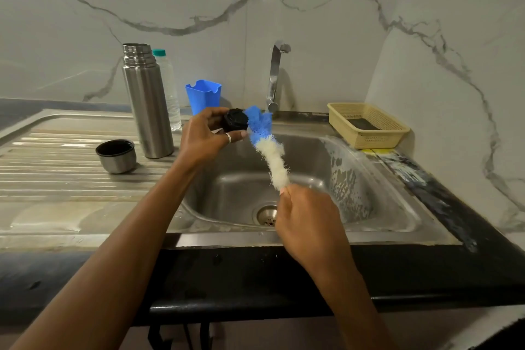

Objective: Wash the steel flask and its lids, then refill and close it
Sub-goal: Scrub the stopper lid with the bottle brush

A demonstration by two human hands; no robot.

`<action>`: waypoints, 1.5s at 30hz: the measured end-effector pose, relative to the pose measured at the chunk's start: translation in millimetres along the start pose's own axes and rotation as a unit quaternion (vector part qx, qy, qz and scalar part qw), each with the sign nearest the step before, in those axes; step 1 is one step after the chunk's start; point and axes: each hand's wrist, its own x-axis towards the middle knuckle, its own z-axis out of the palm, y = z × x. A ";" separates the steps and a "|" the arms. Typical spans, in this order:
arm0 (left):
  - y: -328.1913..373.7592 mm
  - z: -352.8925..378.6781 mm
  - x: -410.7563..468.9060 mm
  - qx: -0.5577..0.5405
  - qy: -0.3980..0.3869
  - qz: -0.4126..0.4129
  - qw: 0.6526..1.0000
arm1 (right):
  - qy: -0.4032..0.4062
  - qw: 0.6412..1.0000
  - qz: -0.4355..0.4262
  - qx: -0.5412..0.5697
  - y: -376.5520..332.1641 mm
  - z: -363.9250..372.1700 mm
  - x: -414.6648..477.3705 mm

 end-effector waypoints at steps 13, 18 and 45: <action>0.5 1.2 -0.3 -0.097 -0.020 -0.055 0.994 | -0.029 0.992 -0.001 0.121 1.1 -2.0 -4.4; 1.6 0.2 -1.8 -0.069 -0.011 -0.047 0.996 | -0.063 0.982 0.045 0.170 4.3 -0.9 11.7; 6.5 2.8 0.8 -0.336 -0.104 -0.202 0.914 | -0.132 0.912 0.135 0.364 4.8 -0.7 9.3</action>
